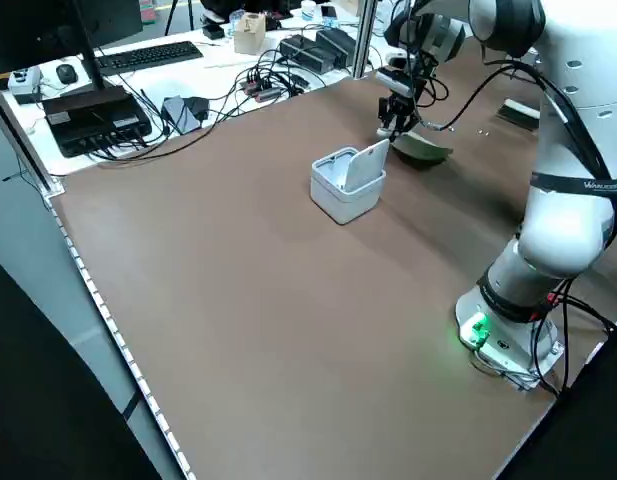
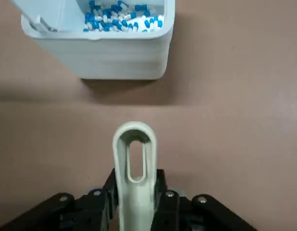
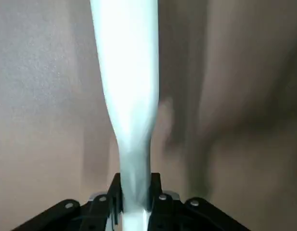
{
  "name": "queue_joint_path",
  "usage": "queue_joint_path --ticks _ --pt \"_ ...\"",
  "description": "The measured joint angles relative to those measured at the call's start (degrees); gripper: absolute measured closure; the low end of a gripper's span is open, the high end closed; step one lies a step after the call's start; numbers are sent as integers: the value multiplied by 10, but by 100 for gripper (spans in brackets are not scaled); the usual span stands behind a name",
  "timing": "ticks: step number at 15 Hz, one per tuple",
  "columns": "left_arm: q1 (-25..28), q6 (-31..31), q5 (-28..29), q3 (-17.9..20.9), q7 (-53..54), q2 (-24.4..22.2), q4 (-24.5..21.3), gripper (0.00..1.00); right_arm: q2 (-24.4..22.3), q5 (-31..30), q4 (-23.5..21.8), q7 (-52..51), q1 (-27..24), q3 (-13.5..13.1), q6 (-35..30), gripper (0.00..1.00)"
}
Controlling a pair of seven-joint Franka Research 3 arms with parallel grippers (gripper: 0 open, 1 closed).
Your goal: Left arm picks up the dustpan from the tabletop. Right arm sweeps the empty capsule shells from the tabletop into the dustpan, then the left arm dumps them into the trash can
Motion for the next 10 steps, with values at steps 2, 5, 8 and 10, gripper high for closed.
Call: queue_joint_path --ticks 2,5,8,10 --pt "-12 0 0 0 -4 0 0 67 0 0 3 0 -3 -1 0 74" --pt "-30 1 0 0 -14 1 1 67 0 0 15 2 -18 -2 -12 74" --pt "-68 3 0 0 -36 25 18 67 0 0 56 2 -31 -2 -59 74" --pt "-87 3 7 2 -47 41 30 67 0 0 67 19 -31 -2 -62 74"
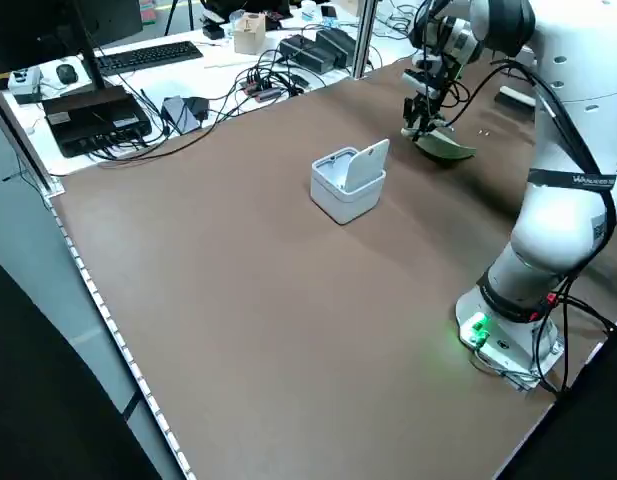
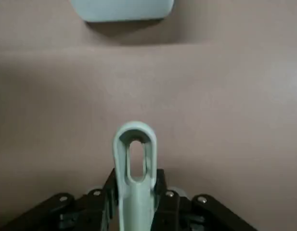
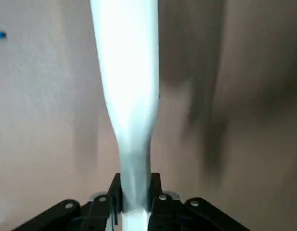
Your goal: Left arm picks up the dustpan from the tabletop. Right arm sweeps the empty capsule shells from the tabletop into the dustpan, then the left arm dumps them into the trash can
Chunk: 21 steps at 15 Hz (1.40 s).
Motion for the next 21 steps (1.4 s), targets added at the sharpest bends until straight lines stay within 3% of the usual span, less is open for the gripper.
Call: queue_joint_path --ticks 8,14,21 --pt "-33 -6 44 3 -35 56 51 67 32 0 45 95 11 3 -2 74" --pt "-35 -13 50 5 -35 70 61 67 100 0 108 213 40 6 -5 74" --pt "-51 -18 53 11 -35 74 70 67 193 0 221 293 69 8 -94 74"
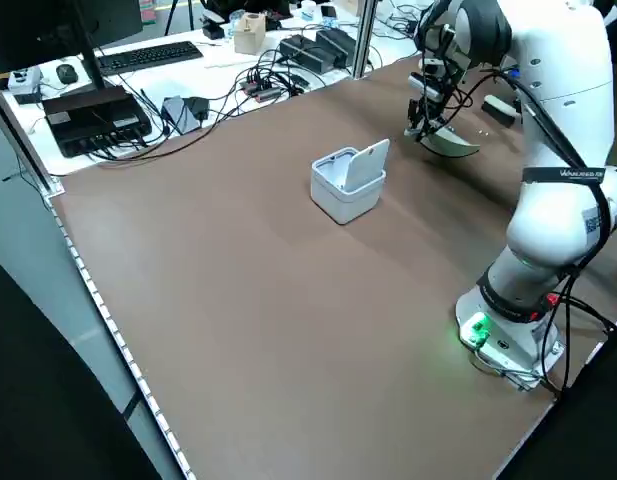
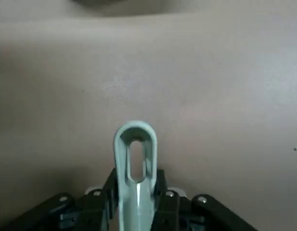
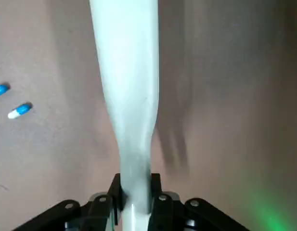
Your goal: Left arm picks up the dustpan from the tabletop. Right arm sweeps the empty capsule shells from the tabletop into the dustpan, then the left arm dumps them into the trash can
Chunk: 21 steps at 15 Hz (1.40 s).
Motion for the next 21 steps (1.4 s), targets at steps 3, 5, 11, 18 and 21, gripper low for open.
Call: queue_joint_path --ticks 3,5,11,18,21 --pt "-4 -4 7 1 -1 3 2 67 15 0 16 23 12 0 -1 74" --pt "-6 -6 11 1 -2 7 3 67 27 0 30 35 20 1 -2 74" --pt "-8 -13 21 1 -5 18 11 67 64 1 78 61 41 2 -4 74" --pt "-17 -38 22 1 -5 20 21 67 91 40 122 64 67 3 -4 74" --pt "-21 -47 26 1 -6 20 23 67 105 56 145 64 71 2 -4 74"
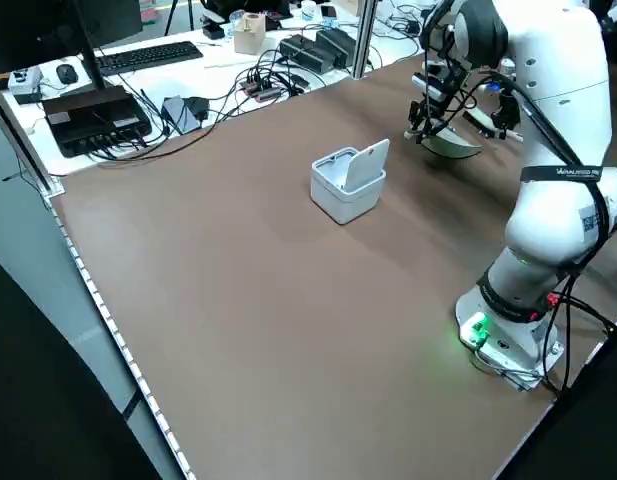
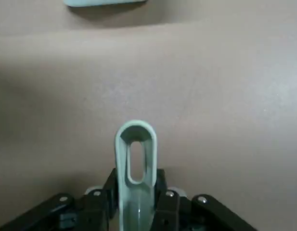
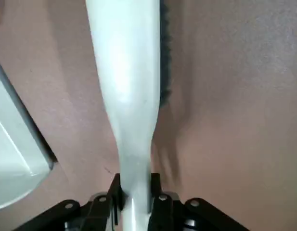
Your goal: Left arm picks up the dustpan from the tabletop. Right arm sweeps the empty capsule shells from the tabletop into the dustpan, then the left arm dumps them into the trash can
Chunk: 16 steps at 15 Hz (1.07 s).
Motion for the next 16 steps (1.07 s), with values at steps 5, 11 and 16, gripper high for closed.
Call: queue_joint_path --ticks 5,11,16 --pt "-8 -13 9 2 0 1 6 67 4 31 12 -31 -3 -3 0 74" --pt "-26 -22 17 15 -7 3 9 67 43 37 67 -37 -3 -3 0 74" --pt "-29 -25 23 16 -14 5 10 67 54 37 87 -38 2 -1 0 74"
